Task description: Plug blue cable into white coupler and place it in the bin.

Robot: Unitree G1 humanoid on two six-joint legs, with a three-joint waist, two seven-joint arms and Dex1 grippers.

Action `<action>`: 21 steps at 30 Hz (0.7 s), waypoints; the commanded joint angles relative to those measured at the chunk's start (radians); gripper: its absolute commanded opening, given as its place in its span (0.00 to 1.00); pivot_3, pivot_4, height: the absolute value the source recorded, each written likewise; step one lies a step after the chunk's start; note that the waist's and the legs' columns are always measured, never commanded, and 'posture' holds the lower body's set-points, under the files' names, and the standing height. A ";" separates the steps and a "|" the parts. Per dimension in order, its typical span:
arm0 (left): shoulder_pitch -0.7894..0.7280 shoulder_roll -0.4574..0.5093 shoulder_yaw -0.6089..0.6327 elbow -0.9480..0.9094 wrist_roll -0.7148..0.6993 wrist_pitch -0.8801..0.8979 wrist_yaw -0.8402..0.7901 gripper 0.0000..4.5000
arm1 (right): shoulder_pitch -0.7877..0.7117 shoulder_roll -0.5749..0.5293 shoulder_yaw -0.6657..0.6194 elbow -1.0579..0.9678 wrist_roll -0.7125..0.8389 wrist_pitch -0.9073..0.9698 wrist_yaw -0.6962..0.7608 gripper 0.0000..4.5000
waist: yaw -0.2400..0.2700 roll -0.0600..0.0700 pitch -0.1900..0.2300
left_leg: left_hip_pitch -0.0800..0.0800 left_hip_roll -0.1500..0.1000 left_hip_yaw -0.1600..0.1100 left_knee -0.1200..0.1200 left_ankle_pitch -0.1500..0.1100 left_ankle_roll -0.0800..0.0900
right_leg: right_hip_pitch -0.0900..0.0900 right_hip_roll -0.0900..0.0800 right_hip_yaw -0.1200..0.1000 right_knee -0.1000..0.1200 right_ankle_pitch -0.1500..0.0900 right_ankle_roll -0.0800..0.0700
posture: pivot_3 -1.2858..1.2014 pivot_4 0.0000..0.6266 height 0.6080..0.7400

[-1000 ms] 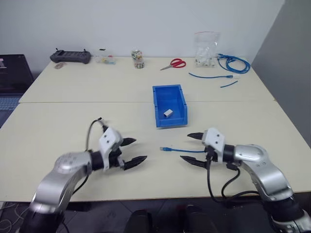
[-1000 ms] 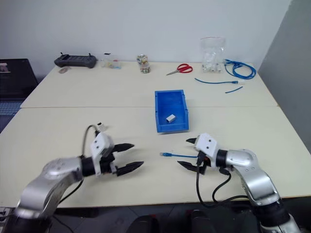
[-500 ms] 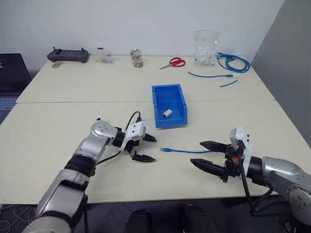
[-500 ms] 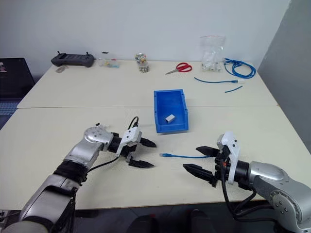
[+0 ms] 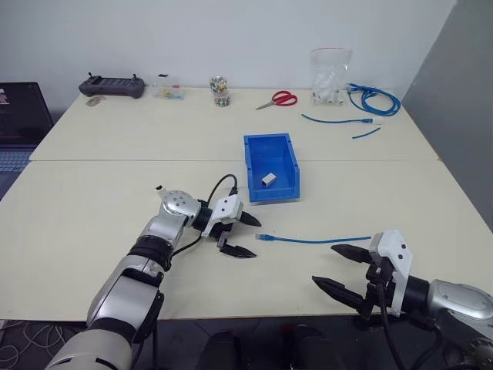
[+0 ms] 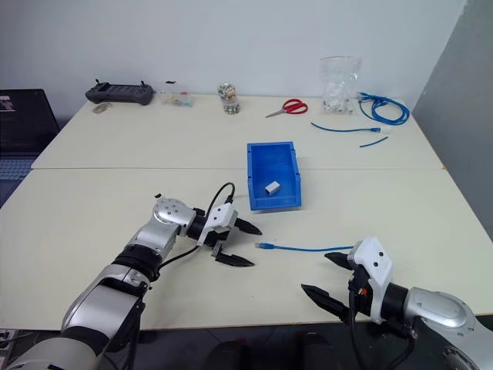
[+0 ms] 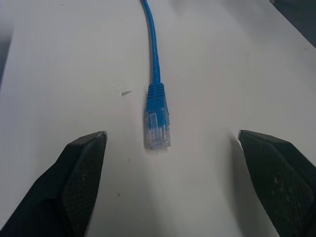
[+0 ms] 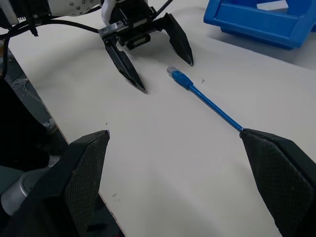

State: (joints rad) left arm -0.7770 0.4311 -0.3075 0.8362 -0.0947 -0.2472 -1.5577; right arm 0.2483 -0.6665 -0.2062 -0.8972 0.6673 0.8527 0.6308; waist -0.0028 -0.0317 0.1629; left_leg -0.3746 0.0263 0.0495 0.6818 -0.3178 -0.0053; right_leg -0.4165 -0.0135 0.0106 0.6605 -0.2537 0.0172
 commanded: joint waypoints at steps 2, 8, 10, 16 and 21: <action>-0.030 -0.008 0.009 0.029 0.014 0.002 -0.026 0.68 | 0.019 -0.005 -0.017 -0.034 -0.008 -0.050 -0.020 1.00 | 0.000 0.000 0.000 | 0.000 0.000 0.000 0.000 0.000 0.000 | 0.000 0.001 0.000 0.000 0.000 0.000 | 0.52 0.24 1.00; -0.026 0.015 0.006 0.041 0.026 0.005 -0.045 0.39 | 0.025 -0.014 0.005 -0.036 -0.018 -0.066 -0.032 1.00 | -0.001 0.000 0.000 | 0.000 0.000 -0.001 0.000 0.000 0.000 | 0.000 0.001 0.000 0.000 0.000 0.000 | 0.52 0.24 1.00; -0.023 0.022 0.009 0.040 0.027 0.006 -0.051 0.30 | 0.025 -0.013 0.008 -0.039 -0.016 -0.066 -0.037 1.00 | -0.002 0.000 0.000 | 0.000 0.000 0.000 0.000 0.000 0.000 | 0.000 0.001 0.000 0.000 0.001 -0.002 | 0.52 0.24 1.00; -0.002 0.011 0.012 0.014 0.020 0.024 -0.037 0.05 | 0.036 -0.029 0.027 -0.024 -0.036 -0.074 -0.037 1.00 | -0.002 0.000 0.000 | 0.000 0.000 -0.001 0.000 0.000 0.000 | 0.000 0.001 0.000 0.001 0.002 -0.004 | 0.52 0.24 1.00; 0.038 0.007 0.032 -0.094 -0.013 0.138 -0.012 0.05 | 0.030 -0.024 0.041 -0.018 -0.025 -0.071 -0.055 1.00 | -0.002 0.000 0.000 | 0.000 0.001 0.000 0.000 0.000 0.000 | 0.000 0.001 0.000 0.001 0.002 -0.004 | 0.52 0.24 1.00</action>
State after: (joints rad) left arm -0.7612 0.4386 -0.2860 0.8058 -0.0935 -0.1638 -1.5797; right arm 0.2887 -0.6921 -0.1651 -0.8969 0.6315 0.7941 0.5863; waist -0.0050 -0.0317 0.1628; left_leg -0.3744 0.0268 0.0491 0.6819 -0.3178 -0.0053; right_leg -0.4166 -0.0125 0.0109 0.6611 -0.2516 0.0134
